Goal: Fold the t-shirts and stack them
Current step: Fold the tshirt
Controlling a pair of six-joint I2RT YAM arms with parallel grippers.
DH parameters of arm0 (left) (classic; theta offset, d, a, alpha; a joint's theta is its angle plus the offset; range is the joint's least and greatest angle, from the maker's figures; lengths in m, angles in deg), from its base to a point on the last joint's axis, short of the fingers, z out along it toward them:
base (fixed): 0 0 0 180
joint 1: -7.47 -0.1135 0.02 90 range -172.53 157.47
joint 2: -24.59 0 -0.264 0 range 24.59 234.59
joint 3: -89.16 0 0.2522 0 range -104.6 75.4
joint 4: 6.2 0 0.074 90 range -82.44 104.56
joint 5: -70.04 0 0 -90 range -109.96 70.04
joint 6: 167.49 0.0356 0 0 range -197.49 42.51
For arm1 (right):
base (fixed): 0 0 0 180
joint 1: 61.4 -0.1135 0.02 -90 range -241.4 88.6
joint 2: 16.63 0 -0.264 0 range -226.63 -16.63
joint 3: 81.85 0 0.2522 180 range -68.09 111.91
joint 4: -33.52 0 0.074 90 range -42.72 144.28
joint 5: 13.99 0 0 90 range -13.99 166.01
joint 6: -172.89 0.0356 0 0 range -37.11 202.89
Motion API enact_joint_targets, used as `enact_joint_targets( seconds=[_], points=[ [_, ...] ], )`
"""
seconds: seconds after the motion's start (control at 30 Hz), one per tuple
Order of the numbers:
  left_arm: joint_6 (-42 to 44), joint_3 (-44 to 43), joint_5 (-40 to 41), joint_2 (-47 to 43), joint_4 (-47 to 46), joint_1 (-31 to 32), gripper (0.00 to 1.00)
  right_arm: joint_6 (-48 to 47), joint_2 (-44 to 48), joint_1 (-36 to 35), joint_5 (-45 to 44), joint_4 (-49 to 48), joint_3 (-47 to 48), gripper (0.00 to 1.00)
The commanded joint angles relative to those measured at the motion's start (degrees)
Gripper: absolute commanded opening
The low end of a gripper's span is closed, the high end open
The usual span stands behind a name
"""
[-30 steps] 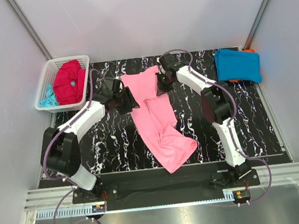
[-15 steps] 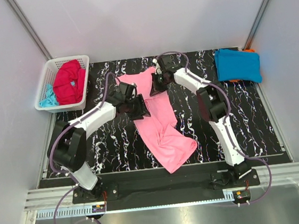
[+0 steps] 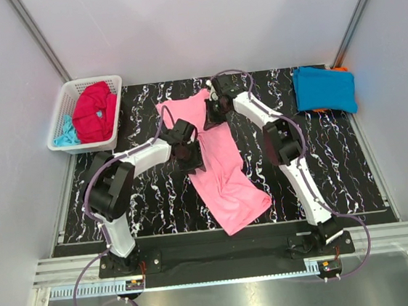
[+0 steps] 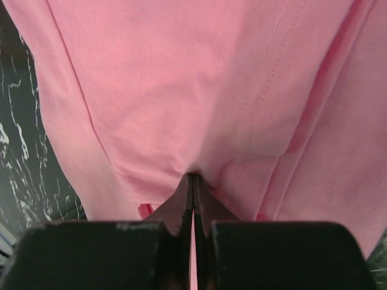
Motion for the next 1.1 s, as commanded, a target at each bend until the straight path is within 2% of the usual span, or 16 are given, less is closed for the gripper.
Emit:
enact_joint_targets(
  seconds=[0.0, 0.1, 0.33, 0.6, 0.67, 0.7, 0.73, 0.8, 0.93, 1.07],
  points=[
    [1.1, -2.5, 1.9, -0.7, 0.6, 0.6, 0.47, -1.2, -4.9, 1.3, -9.3, 5.6, 5.1, 0.00],
    [1.7, -2.5, 2.3, -1.9, 0.9, 0.6, 0.47, 1.3, -8.0, 3.6, -10.1, 7.7, 11.6, 0.02],
    [3.3, -3.7, 1.9, -3.4, 1.7, 0.7, 0.47, 5.4, -12.5, 7.8, -7.4, 8.1, 18.4, 0.06],
    [8.2, -3.1, -7.6, -8.3, -2.8, 1.9, 0.46, 7.1, -13.9, 9.0, -5.5, 5.8, 19.9, 0.07],
    [8.7, -2.2, -11.6, -10.0, -3.8, 2.3, 0.46, 6.8, -13.6, 9.0, -4.3, 4.9, 20.4, 0.16],
    [8.7, -1.5, -13.5, -10.7, -4.8, 2.4, 0.46, 6.6, -13.1, 9.0, -4.0, 4.3, 20.6, 0.23],
    [8.7, 0.7, -15.3, -11.4, -7.5, 2.5, 0.46, 6.4, -12.8, 9.0, -3.6, 3.6, 20.6, 0.34],
    [7.9, 3.1, -20.8, -13.8, -10.6, 2.6, 0.48, 5.7, -11.6, 9.0, -1.9, 2.4, 20.5, 0.45],
    [5.3, 9.5, -27.3, -15.9, -18.1, 2.6, 0.49, 4.7, -6.1, 9.3, -1.1, -0.3, 20.4, 0.51],
    [3.3, 13.2, -26.4, -16.3, -19.2, 4.1, 0.49, 4.9, 1.9, 9.9, -6.1, 0.1, 15.7, 0.54]
  ],
)
